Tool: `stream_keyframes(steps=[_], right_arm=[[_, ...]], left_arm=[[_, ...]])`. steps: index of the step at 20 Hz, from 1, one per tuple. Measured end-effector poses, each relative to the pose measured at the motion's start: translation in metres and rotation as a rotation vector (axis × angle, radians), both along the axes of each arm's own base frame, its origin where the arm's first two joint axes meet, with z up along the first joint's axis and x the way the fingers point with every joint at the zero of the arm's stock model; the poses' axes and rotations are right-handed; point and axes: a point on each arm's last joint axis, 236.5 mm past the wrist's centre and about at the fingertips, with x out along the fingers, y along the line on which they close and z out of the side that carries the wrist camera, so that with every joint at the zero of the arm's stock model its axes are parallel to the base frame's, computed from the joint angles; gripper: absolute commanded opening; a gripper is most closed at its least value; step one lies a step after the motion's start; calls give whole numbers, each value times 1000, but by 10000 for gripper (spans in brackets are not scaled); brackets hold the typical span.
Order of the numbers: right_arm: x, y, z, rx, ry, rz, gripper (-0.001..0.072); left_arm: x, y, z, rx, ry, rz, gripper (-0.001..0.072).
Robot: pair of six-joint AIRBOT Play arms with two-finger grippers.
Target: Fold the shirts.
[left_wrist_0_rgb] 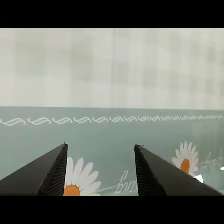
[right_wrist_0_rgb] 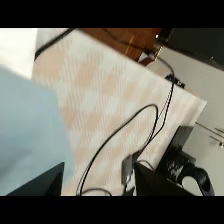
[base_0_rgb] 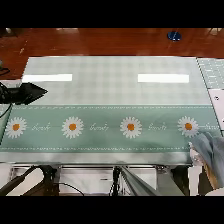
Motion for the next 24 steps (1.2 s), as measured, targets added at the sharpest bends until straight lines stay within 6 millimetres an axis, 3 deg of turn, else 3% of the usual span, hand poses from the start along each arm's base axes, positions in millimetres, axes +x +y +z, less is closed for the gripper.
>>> stream_keyframes(steps=[2,3,4,6,7,8,9,10,11,12,13,14,15,17,19,21,24], right_arm=[[11,-38,13,-190,-67,31,507],[29,-66,27,-319,-150,61,404],[62,-100,45,-474,-294,111,340],[168,-162,101,-740,-700,258,343],[240,-178,139,-809,-938,348,343],[309,-178,170,-800,-1124,448,343],[383,-161,190,-715,-1262,570,343],[448,-130,192,-579,-1341,687,342],[509,-82,180,-393,-1376,810,342],[553,-28,157,-202,-1360,921,342],[582,33,128,-10,-1298,1032,341],[595,87,97,149,-1197,1132,342],[595,128,71,259,-1082,1211,342],[578,186,28,398,-863,1323,378],[550,218,-7,511,-705,1340,396],[522,240,-33,630,-626,1296,396],[490,266,-47,761,-608,1248,396]], left_arm=[[1,3,0,3,-4,12,513],[4,6,0,9,-13,25,513],[8,8,2,6,-24,41,513],[17,9,10,-14,-64,65,513],[23,8,17,-22,-100,70,512],[28,7,23,-26,-138,68,513],[35,7,29,-18,-182,67,506],[40,6,33,-3,-216,61,449],[44,4,35,18,-240,48,435],[47,0,35,47,-256,30,435],[48,-5,32,74,-258,11,435],[48,-13,26,101,-246,-13,435],[47,-21,18,130,-223,-41,435],[41,-39,-2,183,-158,-100,436],[31,-57,-27,246,-72,-161,438],[19,-74,-50,308,3,-228,526],[2,-96,-70,394,75,-323,581]])
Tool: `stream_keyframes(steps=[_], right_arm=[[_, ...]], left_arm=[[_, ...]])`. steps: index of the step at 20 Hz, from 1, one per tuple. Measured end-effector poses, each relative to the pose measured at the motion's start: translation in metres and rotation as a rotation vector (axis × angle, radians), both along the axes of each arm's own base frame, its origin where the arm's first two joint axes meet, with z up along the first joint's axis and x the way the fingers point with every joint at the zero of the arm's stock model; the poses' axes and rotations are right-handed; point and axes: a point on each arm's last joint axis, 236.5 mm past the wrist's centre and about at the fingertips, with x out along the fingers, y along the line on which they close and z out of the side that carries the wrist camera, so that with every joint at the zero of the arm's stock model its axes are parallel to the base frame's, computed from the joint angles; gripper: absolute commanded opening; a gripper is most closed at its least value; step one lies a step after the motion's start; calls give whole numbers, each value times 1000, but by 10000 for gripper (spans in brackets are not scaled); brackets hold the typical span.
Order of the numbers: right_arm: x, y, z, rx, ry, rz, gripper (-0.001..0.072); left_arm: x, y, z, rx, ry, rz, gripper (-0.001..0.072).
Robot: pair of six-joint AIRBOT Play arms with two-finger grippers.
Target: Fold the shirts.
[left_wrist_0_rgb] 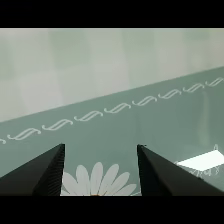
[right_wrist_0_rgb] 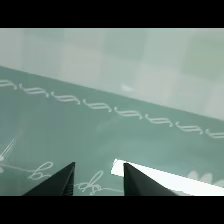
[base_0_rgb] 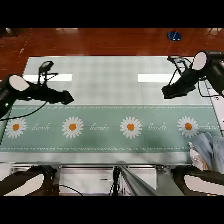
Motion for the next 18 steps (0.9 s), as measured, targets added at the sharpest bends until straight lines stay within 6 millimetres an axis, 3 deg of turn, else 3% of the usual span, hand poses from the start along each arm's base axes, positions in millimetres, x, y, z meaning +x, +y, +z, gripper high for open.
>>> stream_keyframes(steps=[6,18], right_arm=[[-34,12,-16,51,0,9,394],[-41,11,-24,54,-8,8,394]], left_arm=[[2,-20,6,85,-15,-59,580],[4,-22,11,106,-27,-66,580]])
